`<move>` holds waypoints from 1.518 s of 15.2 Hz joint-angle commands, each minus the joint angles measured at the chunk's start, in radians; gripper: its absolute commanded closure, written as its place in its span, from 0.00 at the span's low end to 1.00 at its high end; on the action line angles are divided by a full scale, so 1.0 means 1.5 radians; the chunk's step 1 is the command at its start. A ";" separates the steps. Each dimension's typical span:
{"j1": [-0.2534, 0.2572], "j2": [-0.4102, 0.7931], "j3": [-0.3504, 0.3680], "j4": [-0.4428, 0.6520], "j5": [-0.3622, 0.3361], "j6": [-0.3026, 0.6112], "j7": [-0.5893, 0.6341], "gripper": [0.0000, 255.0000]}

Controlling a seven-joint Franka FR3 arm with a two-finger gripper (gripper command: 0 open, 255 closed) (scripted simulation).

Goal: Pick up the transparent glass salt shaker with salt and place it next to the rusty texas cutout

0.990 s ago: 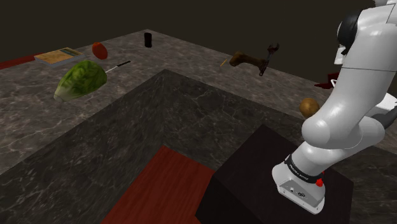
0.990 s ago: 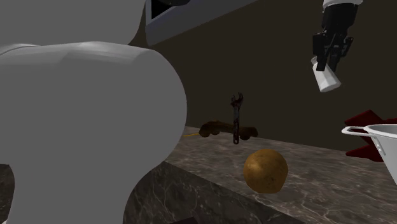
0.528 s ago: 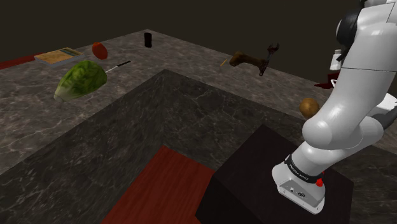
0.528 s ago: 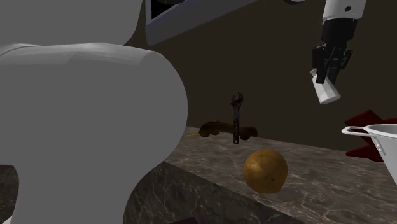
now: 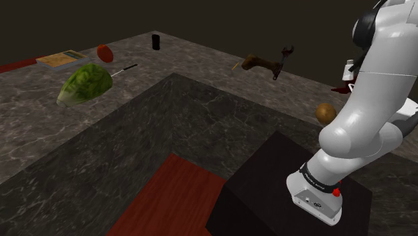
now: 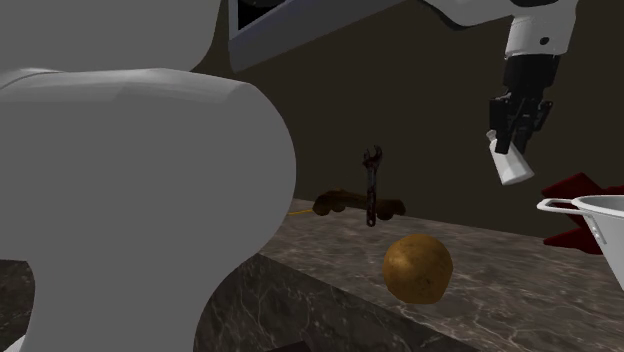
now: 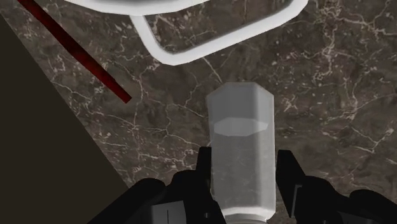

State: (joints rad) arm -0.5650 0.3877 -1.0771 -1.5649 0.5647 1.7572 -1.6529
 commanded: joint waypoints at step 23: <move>-0.012 0.063 0.049 -0.143 0.081 0.165 -0.082 1.00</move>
State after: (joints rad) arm -0.5802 0.4755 -1.0085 -1.7742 0.6787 1.9959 -1.7704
